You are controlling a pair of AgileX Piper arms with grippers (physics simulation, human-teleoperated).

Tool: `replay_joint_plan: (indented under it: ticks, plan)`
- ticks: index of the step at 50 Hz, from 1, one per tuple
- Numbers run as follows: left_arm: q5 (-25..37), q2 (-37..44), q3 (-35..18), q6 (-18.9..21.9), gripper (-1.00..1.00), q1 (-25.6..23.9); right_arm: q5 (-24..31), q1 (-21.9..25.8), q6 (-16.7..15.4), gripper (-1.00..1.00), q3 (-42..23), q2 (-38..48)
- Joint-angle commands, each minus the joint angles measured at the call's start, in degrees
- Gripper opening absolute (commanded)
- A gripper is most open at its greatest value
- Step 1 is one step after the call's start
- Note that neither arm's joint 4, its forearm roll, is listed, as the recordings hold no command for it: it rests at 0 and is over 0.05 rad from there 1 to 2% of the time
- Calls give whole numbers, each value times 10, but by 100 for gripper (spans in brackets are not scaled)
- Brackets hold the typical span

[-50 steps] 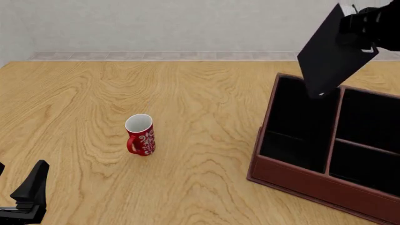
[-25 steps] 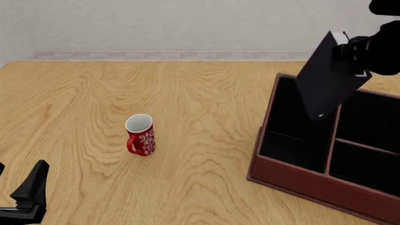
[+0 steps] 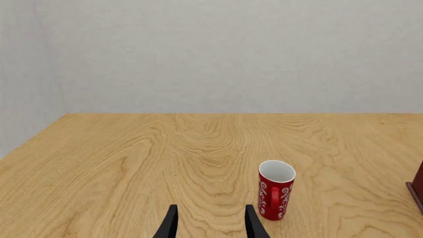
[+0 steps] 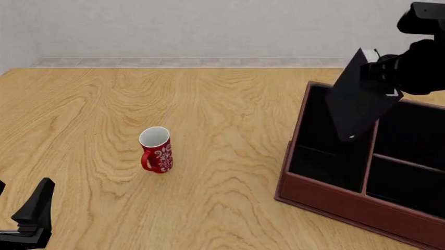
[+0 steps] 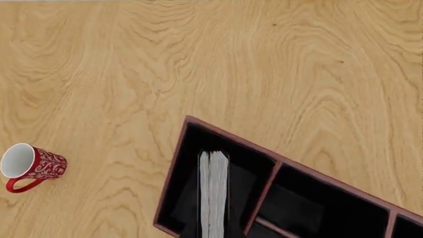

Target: Pick up the book and place it in the left compartment of the caddy.

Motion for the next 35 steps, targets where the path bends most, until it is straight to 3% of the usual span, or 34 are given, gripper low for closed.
replay_joint_plan:
  ticks: [1,35]
  plan:
    - [0,0,0,0,100,0,-13,-11,6,-100,11,1]
    - [0,0,0,0,100,0,-47,-11,0,-100,66,24]
